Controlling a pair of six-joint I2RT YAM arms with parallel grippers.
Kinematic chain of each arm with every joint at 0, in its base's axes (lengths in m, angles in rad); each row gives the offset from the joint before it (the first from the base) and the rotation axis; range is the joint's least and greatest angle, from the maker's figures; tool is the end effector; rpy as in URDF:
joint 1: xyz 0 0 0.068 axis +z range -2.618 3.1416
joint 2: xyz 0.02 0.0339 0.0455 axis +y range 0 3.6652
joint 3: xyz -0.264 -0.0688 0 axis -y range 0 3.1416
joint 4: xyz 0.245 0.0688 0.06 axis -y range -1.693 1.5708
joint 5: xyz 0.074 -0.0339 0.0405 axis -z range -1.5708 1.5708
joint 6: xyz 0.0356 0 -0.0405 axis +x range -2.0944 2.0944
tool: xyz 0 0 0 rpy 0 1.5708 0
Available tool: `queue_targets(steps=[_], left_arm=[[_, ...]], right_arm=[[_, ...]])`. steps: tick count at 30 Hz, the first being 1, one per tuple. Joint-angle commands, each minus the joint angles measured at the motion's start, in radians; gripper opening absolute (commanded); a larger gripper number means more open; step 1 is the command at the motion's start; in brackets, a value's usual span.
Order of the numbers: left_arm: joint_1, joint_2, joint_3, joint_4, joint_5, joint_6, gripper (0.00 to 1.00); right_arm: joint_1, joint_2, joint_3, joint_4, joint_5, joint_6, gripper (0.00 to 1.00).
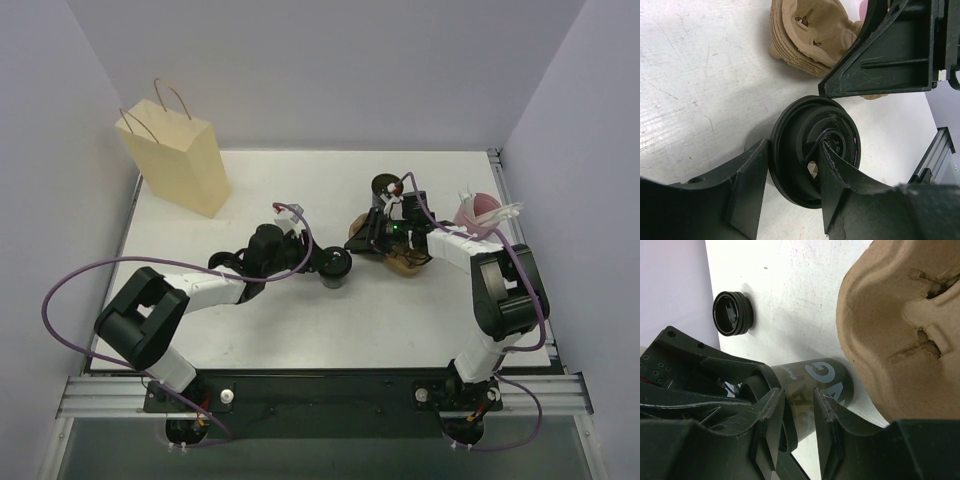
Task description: Pack the takeout coffee
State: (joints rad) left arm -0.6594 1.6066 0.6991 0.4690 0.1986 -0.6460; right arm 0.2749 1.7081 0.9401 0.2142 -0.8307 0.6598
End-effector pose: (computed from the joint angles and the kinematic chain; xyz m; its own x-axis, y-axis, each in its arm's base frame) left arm 0.2535 -0.2054 0.1750 -0.7145 -0.1929 -0.6725 0.3903 0.6879 -0.6119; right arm 0.3368 0.1223 0.1964 -0.8826 0.1805 -0.4340 -0.3120 0.4656 0.8282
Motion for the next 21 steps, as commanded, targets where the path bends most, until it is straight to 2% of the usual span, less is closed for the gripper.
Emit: queue_targets(steps=[1, 7, 21], left_arm=[[-0.014, 0.122, -0.087, -0.403, -0.042, 0.131, 0.5], [-0.016, 0.122, -0.084, -0.408, -0.047, 0.131, 0.5], [-0.016, 0.127, -0.087, -0.408, -0.045, 0.131, 0.51]], right_arm=[[0.006, 0.007, -0.006, 0.066, -0.068, -0.002, 0.31], [0.004, 0.004, -0.035, 0.114, -0.091, 0.018, 0.29], [-0.025, -0.044, -0.006, 0.086, -0.081, 0.046, 0.3]])
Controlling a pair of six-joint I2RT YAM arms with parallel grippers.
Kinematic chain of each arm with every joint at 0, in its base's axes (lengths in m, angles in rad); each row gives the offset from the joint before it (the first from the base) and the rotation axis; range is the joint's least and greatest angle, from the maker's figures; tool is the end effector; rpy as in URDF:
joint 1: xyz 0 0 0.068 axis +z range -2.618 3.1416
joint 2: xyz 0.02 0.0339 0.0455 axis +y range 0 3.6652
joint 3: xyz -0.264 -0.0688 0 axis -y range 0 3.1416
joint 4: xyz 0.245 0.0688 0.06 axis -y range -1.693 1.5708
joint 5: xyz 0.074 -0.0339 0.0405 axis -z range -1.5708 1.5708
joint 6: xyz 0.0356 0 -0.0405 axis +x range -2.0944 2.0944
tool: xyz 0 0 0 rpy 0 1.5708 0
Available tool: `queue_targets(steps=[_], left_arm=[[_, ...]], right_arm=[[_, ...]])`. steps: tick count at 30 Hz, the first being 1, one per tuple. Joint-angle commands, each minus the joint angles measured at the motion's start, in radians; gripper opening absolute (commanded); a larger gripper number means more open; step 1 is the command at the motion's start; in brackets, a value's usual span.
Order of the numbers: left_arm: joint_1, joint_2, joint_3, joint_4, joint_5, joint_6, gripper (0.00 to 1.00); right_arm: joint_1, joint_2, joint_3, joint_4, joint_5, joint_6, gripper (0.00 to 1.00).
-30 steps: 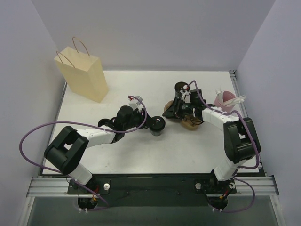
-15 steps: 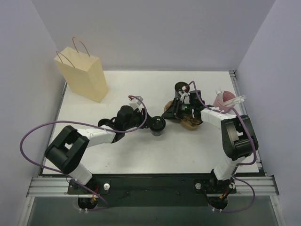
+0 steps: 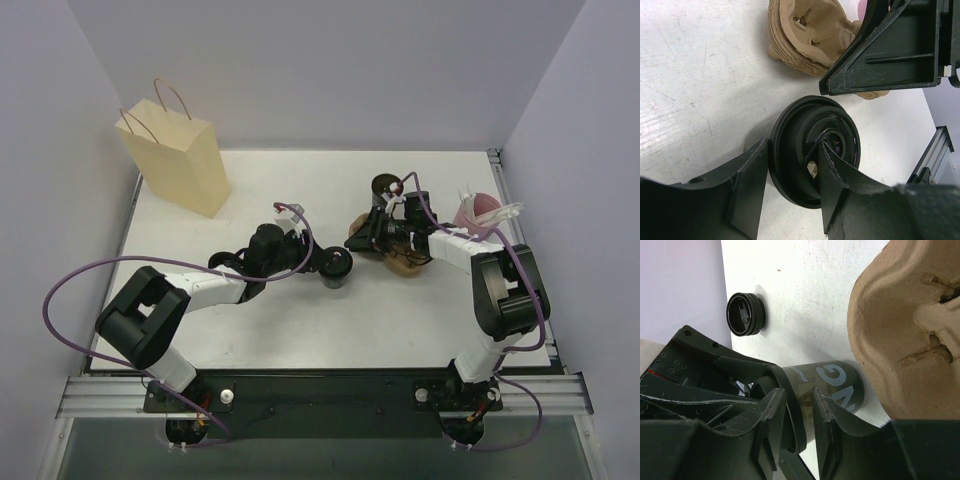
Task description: Pack the takeout coffee
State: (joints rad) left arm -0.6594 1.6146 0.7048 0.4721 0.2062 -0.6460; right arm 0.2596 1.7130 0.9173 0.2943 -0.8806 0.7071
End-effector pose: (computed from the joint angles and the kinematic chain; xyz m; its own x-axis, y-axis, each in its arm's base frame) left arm 0.2547 -0.2067 0.1745 -0.7167 -0.1900 -0.6710 0.3942 0.6833 -0.6145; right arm 0.3375 0.1180 0.1953 -0.8839 0.1932 -0.4259 -0.3193 0.4160 0.8514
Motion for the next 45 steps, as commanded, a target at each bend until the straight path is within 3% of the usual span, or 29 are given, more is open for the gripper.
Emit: queue_targets(steps=[1, 8, 22, 32, 45], left_arm=[[-0.014, 0.119, -0.094, -0.411, -0.053, 0.131, 0.5], [-0.016, 0.12, -0.093, -0.411, -0.054, 0.132, 0.51], [-0.016, 0.128, -0.084, -0.418, -0.059, 0.132, 0.5], [-0.016, 0.133, -0.07, -0.437, -0.057, 0.138, 0.51], [-0.016, 0.137, -0.065, -0.44, -0.054, 0.138, 0.51]], right_arm=[[-0.008, -0.049, 0.015, 0.003, -0.031, -0.001, 0.3], [-0.006, -0.05, -0.014, 0.009, -0.027, -0.011, 0.29], [0.01, -0.036, -0.141, 0.184, -0.067, 0.048, 0.23], [-0.031, -0.102, -0.08, 0.1, -0.044, 0.045, 0.31], [-0.037, -0.121, -0.083, 0.078, -0.049, 0.031, 0.3]])
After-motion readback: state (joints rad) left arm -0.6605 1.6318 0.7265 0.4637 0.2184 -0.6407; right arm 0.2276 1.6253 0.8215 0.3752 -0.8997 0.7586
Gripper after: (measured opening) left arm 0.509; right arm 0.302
